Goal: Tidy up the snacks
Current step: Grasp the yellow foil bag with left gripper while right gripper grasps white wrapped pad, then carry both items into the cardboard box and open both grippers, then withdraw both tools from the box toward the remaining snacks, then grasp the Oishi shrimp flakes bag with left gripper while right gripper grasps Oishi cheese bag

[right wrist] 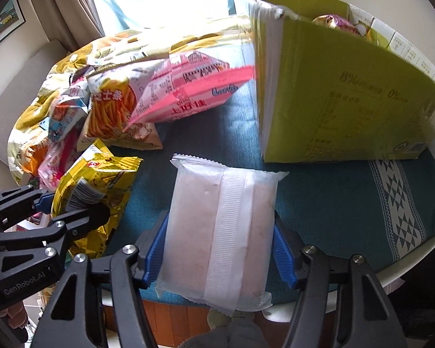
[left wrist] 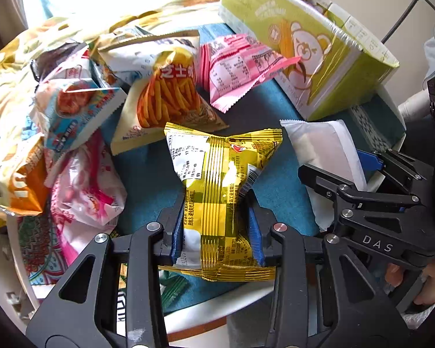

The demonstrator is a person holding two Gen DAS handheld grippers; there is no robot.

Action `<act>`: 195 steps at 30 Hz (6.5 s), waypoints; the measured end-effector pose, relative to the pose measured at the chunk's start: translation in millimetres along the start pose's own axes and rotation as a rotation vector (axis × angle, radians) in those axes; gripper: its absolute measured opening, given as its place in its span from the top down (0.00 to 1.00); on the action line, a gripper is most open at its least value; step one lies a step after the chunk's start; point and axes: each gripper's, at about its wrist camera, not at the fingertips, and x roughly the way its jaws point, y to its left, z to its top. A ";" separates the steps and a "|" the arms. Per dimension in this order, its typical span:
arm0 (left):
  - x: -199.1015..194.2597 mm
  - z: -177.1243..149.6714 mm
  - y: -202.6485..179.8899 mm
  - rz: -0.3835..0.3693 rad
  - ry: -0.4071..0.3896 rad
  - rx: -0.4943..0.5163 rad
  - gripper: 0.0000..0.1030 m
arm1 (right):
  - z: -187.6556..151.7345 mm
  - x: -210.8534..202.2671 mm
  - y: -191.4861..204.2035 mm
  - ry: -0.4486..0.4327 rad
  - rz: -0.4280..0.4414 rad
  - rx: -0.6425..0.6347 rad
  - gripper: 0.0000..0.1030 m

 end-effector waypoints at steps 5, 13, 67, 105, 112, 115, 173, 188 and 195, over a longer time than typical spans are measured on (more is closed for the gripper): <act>-36.6 6.5 -3.6 0.018 -0.050 -0.033 0.68 | 5.4 -27.9 1.9 -0.034 0.024 -0.010 0.42; -108.4 32.9 -10.7 0.046 -0.195 -0.085 0.68 | 35.3 -93.5 13.1 -0.133 0.088 -0.069 0.42; -4.2 184.9 -142.6 0.199 -0.100 -0.243 0.10 | 197.9 -18.8 -201.7 0.043 0.191 -0.135 0.42; -139.1 117.1 -92.5 0.315 -0.347 -0.301 0.00 | 178.9 -156.6 -160.1 -0.328 0.104 -0.151 0.00; -172.6 63.8 -40.1 0.337 -0.345 -0.273 0.00 | 149.2 -172.2 -98.0 -0.364 0.105 -0.099 0.00; -185.6 45.5 -12.6 0.332 -0.350 -0.280 0.00 | 137.9 -173.2 -65.9 -0.362 0.111 -0.098 0.00; 27.6 97.3 187.3 -0.006 0.088 -0.435 0.51 | 131.5 52.2 123.4 -0.014 0.120 -0.238 0.13; 25.9 97.1 181.3 0.009 0.081 -0.410 0.52 | 131.6 63.6 139.3 0.029 0.026 -0.341 0.33; 24.9 99.6 174.4 0.022 0.077 -0.390 0.55 | 136.6 78.3 130.0 0.084 0.090 -0.284 0.35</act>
